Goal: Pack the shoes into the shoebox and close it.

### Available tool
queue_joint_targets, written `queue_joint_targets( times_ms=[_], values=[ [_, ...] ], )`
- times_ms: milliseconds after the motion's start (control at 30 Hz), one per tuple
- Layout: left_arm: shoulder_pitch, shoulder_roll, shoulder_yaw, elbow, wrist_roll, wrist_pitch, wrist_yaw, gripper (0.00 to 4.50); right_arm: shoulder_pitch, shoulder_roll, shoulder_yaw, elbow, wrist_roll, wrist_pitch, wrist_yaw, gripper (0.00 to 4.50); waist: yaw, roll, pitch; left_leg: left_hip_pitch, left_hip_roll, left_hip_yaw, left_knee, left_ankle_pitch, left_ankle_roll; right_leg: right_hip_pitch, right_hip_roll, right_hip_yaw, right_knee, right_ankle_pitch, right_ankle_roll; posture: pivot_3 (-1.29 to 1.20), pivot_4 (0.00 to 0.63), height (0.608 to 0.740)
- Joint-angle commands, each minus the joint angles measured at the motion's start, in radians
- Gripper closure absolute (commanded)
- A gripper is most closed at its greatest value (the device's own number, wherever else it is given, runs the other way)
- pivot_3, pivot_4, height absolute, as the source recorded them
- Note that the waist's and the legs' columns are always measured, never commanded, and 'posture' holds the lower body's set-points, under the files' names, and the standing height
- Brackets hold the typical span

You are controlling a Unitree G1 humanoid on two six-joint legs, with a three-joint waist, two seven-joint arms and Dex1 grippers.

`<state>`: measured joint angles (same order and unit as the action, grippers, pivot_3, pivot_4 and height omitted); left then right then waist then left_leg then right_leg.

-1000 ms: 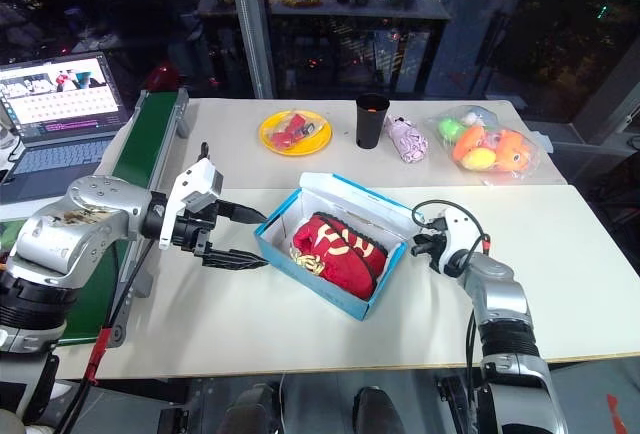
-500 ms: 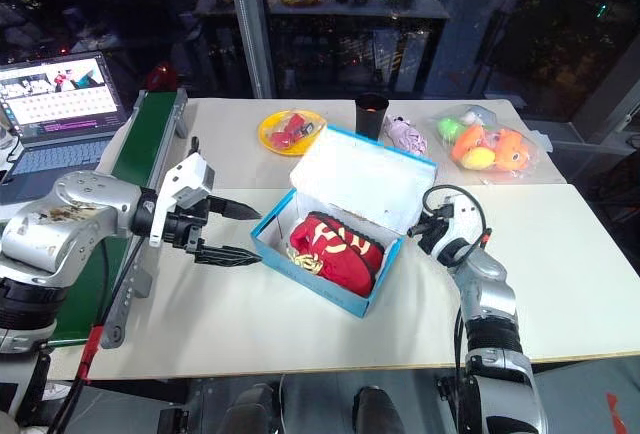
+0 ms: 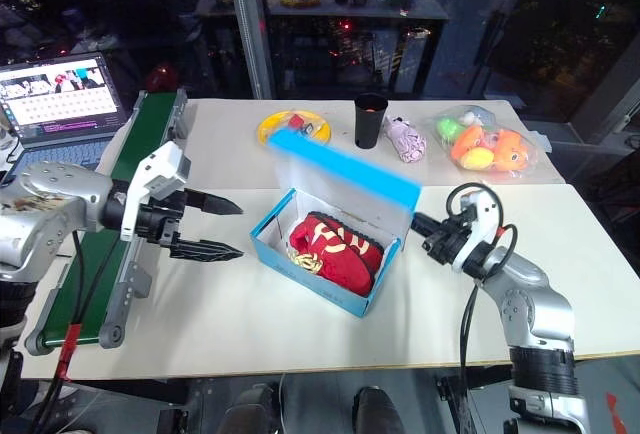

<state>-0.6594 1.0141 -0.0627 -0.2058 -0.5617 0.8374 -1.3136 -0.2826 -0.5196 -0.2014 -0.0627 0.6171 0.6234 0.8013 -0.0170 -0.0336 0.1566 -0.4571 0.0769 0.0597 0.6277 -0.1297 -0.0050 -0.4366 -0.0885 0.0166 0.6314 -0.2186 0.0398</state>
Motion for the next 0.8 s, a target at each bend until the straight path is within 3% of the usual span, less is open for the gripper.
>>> queue_joint_targets(
  times_ms=[33,333,533,800],
  values=[
    [0.027,0.043,0.056,-0.068,-0.052,0.027,-0.019,0.00,-0.015,-0.052,-0.015,-0.111,0.090,0.096,0.030,4.45,0.002,0.000,0.000,0.000,0.000,0.000,0.000,0.000,0.000,0.000,0.000,0.000,0.000,0.000,0.000,0.00,0.150,0.736],
    [0.093,0.077,0.085,-0.137,-0.103,0.059,0.000,0.00,-0.137,-0.034,0.155,-0.122,0.064,0.167,0.060,4.45,0.003,0.000,0.000,0.000,0.000,0.000,0.000,-0.002,-0.004,0.000,-0.001,0.000,-0.001,0.000,0.000,0.00,0.150,0.736],
    [0.130,0.065,0.089,-0.178,-0.122,0.060,0.034,0.00,-0.274,0.038,0.370,0.076,-0.103,0.112,0.080,4.45,0.003,0.000,0.000,0.000,0.000,0.000,0.000,0.000,0.000,0.000,0.000,0.000,0.000,0.000,-0.001,0.00,0.150,0.736],
    [0.166,0.064,0.108,-0.198,-0.148,0.064,0.067,0.00,-0.238,0.028,0.548,0.168,-0.248,0.079,0.158,4.45,0.005,-0.002,-0.001,0.001,0.000,0.000,0.001,0.000,-0.001,0.002,0.000,-0.001,-0.001,0.000,-0.001,0.00,0.150,0.736]
  ],
)
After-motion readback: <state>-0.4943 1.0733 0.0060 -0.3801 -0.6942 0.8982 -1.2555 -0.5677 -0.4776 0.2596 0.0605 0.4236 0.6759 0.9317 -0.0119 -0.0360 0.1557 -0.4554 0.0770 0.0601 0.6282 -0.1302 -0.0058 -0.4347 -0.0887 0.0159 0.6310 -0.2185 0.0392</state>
